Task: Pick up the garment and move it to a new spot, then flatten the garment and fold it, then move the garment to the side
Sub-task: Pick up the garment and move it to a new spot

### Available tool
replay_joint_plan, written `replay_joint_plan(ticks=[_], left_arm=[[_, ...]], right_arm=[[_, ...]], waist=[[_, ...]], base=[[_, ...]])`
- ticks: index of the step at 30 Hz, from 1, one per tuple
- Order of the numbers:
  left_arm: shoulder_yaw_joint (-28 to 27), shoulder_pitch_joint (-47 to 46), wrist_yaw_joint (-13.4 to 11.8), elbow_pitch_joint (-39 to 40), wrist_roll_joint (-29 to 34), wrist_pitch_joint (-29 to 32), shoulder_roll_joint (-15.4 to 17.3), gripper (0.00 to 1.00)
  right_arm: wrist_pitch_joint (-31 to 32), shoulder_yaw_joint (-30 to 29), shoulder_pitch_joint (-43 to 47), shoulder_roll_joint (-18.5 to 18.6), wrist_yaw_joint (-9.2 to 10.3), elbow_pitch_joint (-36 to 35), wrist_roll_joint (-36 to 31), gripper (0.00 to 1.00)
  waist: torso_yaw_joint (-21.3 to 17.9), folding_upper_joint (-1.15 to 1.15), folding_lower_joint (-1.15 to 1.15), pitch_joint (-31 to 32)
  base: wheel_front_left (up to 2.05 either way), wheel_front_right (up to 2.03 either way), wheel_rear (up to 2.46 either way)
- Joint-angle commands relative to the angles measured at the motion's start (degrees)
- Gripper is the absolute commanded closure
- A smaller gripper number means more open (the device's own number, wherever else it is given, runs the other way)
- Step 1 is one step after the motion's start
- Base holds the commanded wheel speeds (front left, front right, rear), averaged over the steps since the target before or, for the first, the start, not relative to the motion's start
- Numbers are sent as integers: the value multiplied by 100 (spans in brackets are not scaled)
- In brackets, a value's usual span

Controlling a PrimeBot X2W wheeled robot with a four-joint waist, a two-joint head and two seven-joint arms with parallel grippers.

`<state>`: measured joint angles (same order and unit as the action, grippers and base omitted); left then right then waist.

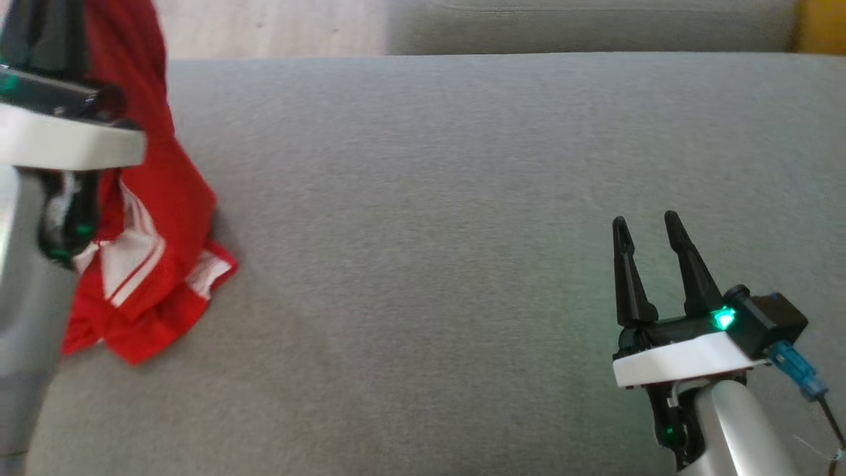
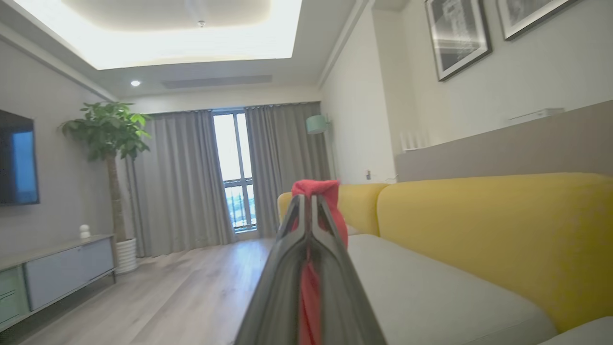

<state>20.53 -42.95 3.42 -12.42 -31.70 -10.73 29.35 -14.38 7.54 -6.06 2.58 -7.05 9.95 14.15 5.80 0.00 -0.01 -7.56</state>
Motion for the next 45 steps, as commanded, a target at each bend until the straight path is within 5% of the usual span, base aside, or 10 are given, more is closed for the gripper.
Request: replay_joint_plan(ticks=[1, 8, 16, 17, 18, 19, 24, 31, 39, 45], left_arm=[[-143, -272, -76, 393, 52, 112, 123, 100], [289, -564, -215, 983, 184, 448, -329, 100], [965, -1381, -243, 511, 362, 391, -1457, 100], [1020, -1433, -228, 392, 357, 354, -1568, 94], [1096, -1484, -195, 272, 383, 323, -1649, 29], [1162, -1522, -145, 158, 384, 289, -1722, 0], [1233, -1549, -73, -345, 445, 98, -1701, 0], [1013, -1025, -81, -771, 385, -203, -1227, 0], [689, 644, -305, -551, 341, -414, -808, 0], [394, 2166, -506, 52, 522, -425, -1043, 0]], right_arm=[[-62, 153, -108, 30, -44, -202, 67, 0], [-62, 258, -227, 30, -44, -279, 226, 0], [-62, 524, -379, 30, -44, -390, 505, 0], [-62, 529, -385, 30, -44, -397, 521, 0], [-62, 524, -383, 30, -44, -406, 537, 0], [-62, 507, -380, 30, -44, -416, 556, 0], [-62, 395, -354, 30, -44, -463, 582, 0], [-62, 98, -298, 30, -44, -448, 424, 0], [-62, -217, -88, 30, -44, -422, 96, 0], [-62, -343, 130, 30, -44, -367, -119, 0]], waist=[[-256, 0, 1, 29], [-887, 0, 1, -40], [-1850, 0, 1, -280], [-1915, 0, 1, -298], [-1970, 0, 1, -316], [-2010, 0, 1, -334], [-1995, 0, 1, -402], [-1420, 0, 1, -322], [-564, 0, 1, -1], [-174, 0, 1, 251]], base=[[0, 0, 0], [0, 0, 0], [0, 0, 0], [0, 0, 0], [0, 0, 0], [0, 0, 0], [0, 0, 0], [0, 0, 0], [0, 0, 0], [0, 0, 0]])
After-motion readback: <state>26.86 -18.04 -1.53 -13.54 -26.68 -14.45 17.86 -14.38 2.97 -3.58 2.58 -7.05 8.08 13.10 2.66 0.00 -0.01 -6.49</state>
